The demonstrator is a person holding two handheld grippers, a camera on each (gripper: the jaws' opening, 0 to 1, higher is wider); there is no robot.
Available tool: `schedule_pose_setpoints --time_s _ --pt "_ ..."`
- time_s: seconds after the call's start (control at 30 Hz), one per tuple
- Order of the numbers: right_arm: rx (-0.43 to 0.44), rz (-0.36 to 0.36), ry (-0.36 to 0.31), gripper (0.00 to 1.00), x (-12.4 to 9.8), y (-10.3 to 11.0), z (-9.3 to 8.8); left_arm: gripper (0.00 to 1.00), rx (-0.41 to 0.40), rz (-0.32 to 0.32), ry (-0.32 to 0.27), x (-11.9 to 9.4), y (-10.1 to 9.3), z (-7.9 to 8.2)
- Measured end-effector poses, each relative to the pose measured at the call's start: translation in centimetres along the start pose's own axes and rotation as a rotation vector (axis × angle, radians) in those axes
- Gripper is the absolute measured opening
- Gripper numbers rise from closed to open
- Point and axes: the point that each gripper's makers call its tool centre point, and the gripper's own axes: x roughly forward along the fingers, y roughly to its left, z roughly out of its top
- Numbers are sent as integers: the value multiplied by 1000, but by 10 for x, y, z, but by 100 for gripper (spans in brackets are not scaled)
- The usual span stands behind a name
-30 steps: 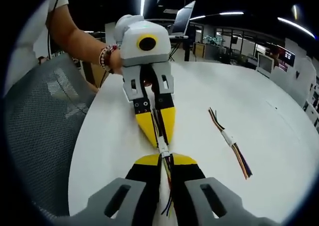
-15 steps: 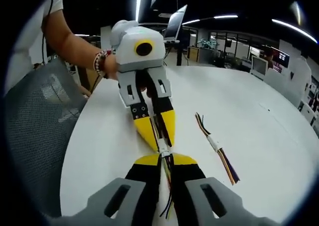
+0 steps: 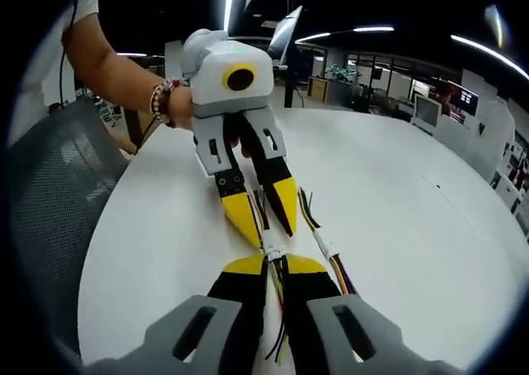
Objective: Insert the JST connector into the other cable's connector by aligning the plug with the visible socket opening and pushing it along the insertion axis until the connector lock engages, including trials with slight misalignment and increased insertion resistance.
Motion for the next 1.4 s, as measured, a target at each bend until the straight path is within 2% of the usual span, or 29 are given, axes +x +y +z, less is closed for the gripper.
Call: schedule_pose_setpoints --time_s 0.33,0.5,0.67,0.87,1.1,1.2,1.4 --pt "17 13 22 4 5 0 -9 8 -15 -6 17 1 -2 -10" --pt "35 13 28 5 5 0 -9 8 3 1 23 -1 -3 -8" --pt "47 -4 44 14 1 -1 -10 10 0 6 9 -6 -3 -1" --pt "67 -18 20 18 -10 0 0 18 -31 34 1 -15 -1 6" --pt "102 -66 -26 31 -29 -2 17 40 -123 112 -48 -34 8 22" --pt "114 -97 -65 35 -42 -2 31 47 -153 132 -64 -46 6 28" --pt "124 -163 -97 46 -65 0 46 51 -153 173 -104 -75 -4 44"
